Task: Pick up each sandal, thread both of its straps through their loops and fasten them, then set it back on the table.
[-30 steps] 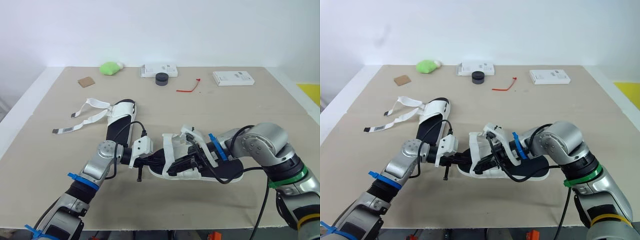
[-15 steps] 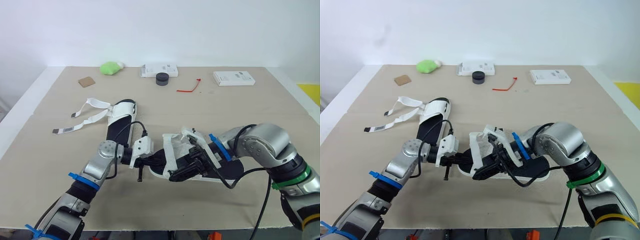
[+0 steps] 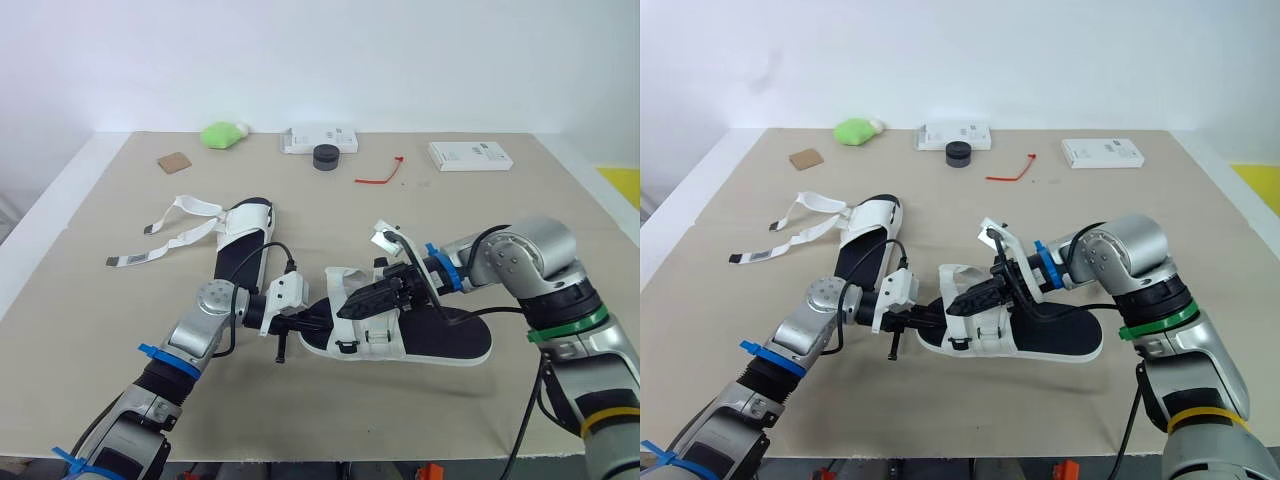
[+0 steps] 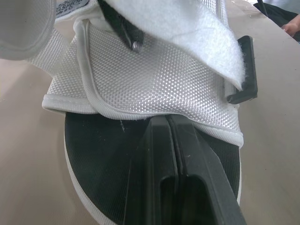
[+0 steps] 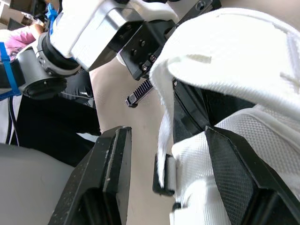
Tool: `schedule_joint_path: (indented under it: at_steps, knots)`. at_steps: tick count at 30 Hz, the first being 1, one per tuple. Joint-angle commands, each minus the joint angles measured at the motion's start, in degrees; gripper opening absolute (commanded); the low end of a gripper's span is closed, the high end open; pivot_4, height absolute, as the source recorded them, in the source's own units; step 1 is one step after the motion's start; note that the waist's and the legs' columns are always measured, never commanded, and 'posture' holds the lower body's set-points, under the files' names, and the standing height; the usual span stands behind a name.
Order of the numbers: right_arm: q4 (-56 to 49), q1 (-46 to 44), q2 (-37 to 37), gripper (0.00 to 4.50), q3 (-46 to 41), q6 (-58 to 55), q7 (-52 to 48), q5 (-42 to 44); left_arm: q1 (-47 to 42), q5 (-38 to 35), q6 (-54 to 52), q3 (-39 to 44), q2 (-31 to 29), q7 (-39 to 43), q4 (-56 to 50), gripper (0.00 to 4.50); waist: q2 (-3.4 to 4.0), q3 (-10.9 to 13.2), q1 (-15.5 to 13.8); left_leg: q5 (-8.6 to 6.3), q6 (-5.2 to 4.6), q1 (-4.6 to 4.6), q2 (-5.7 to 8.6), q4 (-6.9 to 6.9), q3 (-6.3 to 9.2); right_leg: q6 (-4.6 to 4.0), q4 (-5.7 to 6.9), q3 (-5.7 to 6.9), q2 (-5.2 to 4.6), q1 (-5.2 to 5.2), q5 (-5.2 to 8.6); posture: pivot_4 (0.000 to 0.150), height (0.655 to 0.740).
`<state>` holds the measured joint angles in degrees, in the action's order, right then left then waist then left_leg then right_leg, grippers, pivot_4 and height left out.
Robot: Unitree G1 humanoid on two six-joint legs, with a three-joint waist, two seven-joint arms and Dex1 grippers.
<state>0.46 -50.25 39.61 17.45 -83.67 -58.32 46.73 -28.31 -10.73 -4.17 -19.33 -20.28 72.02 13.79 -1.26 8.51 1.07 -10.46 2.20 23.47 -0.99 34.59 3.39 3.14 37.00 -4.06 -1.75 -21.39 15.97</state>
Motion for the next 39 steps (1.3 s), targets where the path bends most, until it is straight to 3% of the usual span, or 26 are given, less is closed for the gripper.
schedule_joint_path:
  at_steps: [1,4,8,22,29,39]
  knots:
    - [-0.6,-1.1,-0.3,2.75,-1.8,-0.9,0.7,-0.1,2.6,3.9,-2.5,-3.7,-0.5,-0.8,4.5,0.0,0.0,0.0,0.0,0.0,0.0,0.01,0.0,0.0,0.01,0.0,0.0,0.0,0.0,0.0,0.0,0.15,0.74]
    - [-0.1,-1.0,-1.1,1.94,-3.4,-1.6,1.5,0.4,2.8,3.9,-2.6,-3.7,-0.5,-0.9,4.4,0.0,0.0,0.0,0.0,0.0,0.0,0.01,0.01,0.0,0.01,0.01,0.0,0.0,-0.01,0.0,0.01,0.15,0.74]
    - [-0.9,-1.0,-1.4,0.04,-4.8,-2.4,1.3,1.3,2.9,3.9,-2.7,-3.7,-0.5,-0.9,4.3,0.0,0.01,0.0,0.0,0.0,0.0,0.01,0.01,0.0,0.01,0.02,0.0,0.01,-0.01,0.01,0.01,0.15,0.74]
    - [-12.4,4.7,0.9,0.04,-1.3,-2.3,1.7,2.4,3.2,3.8,-3.0,-3.7,-0.5,-1.0,3.9,0.0,0.01,0.0,0.0,0.0,0.0,0.03,0.06,0.0,0.06,0.08,0.0,0.01,-0.03,0.01,0.05,0.15,0.74]
    - [-8.9,3.6,-0.6,0.04,0.3,1.0,5.6,-2.7,3.3,3.8,-3.1,-3.9,-0.6,-0.8,3.7,0.0,0.0,0.0,0.0,-0.01,0.01,-0.08,0.05,0.0,0.06,0.07,0.0,0.02,-0.04,-0.03,0.06,0.15,0.74]
    - [-8.0,2.4,0.2,0.04,0.2,1.2,3.5,-3.1,3.7,3.9,-2.9,-3.8,-0.5,-0.9,3.5,0.0,0.01,0.0,0.0,-0.02,0.04,0.01,0.13,-0.07,0.09,0.34,0.0,0.02,-0.1,0.06,0.01,0.15,0.74]
